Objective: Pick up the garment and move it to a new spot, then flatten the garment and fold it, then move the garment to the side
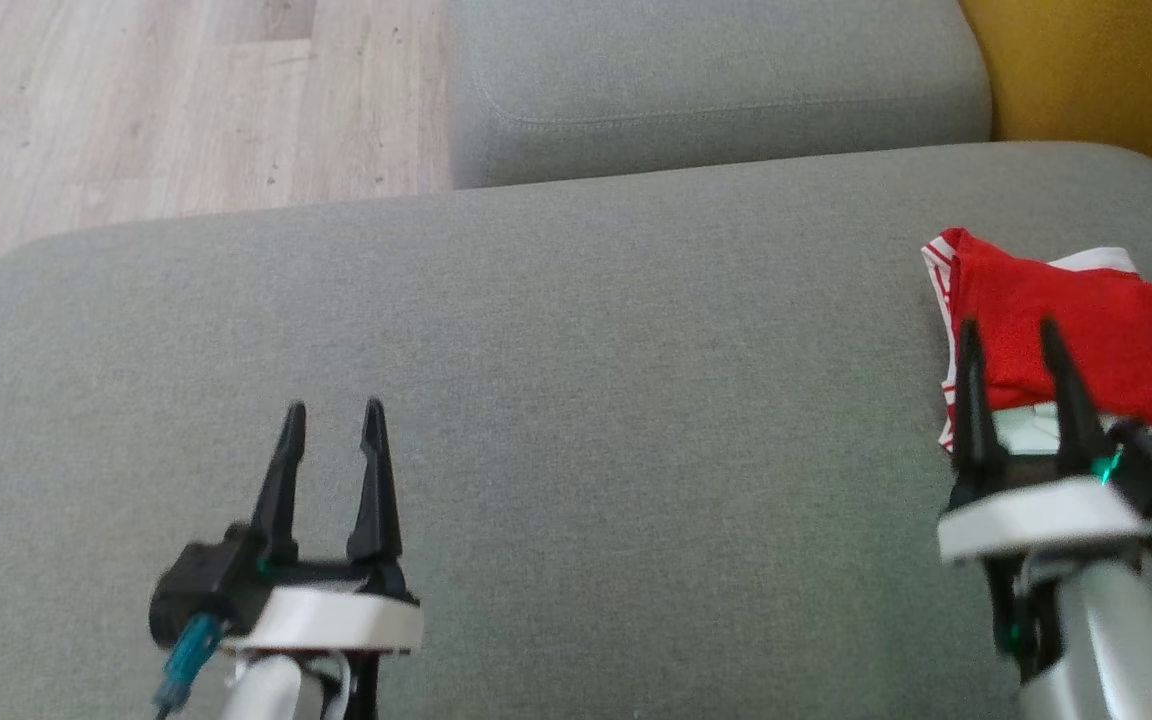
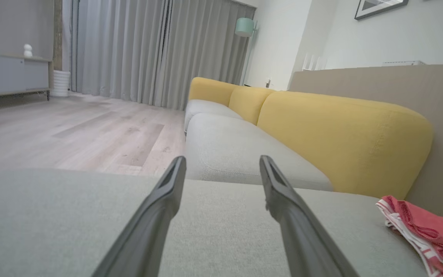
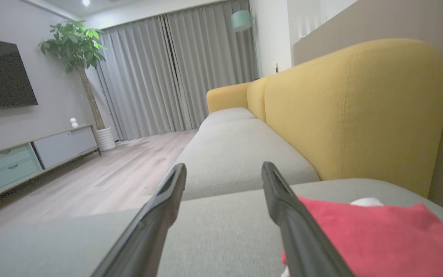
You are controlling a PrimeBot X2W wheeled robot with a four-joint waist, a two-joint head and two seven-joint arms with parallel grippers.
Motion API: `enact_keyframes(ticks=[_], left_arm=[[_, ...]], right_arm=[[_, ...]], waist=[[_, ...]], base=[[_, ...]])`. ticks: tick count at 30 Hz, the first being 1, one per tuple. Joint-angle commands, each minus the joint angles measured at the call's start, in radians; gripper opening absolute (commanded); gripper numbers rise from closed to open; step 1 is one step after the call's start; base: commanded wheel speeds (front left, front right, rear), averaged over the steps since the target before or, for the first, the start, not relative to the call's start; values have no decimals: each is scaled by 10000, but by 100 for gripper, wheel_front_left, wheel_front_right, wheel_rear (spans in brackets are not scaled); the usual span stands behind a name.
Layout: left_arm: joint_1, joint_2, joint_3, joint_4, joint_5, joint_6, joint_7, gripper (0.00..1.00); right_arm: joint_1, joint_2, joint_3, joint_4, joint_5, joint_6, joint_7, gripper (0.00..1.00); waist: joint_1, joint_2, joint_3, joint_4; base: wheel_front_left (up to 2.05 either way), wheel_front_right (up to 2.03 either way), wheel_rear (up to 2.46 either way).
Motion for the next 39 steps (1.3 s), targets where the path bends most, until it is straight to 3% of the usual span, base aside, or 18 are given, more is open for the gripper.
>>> enact_keyframes(ticks=[1,6,25,33,34,39], left_arm=[[-232,47,303,-276,-201,-32,-51,100],[8,47,431,-19,-279,-86,-51,100],[151,47,979,-361,-545,-251,-51,100],[210,47,1103,-436,-609,-26,-51,100],[454,12,737,-63,-583,-61,1,0],[578,7,751,371,-828,-80,76,0]], right_arm=[[-286,29,228,-289,-115,-7,-124,100],[316,46,396,507,163,-7,-343,100],[417,50,579,-19,458,-7,-359,100],[380,50,676,62,555,-7,-359,100],[764,86,391,387,499,0,-251,0],[923,99,370,795,767,0,-167,0]], waist=[[1,0,-19,28],[1,0,-35,103],[1,0,18,-39],[1,0,64,-105],[2,0,60,-99],[2,0,64,-98]], base=[[0,0,0],[0,0,0],[0,0,0],[0,0,0],[0,0,0],[0,0,0]])
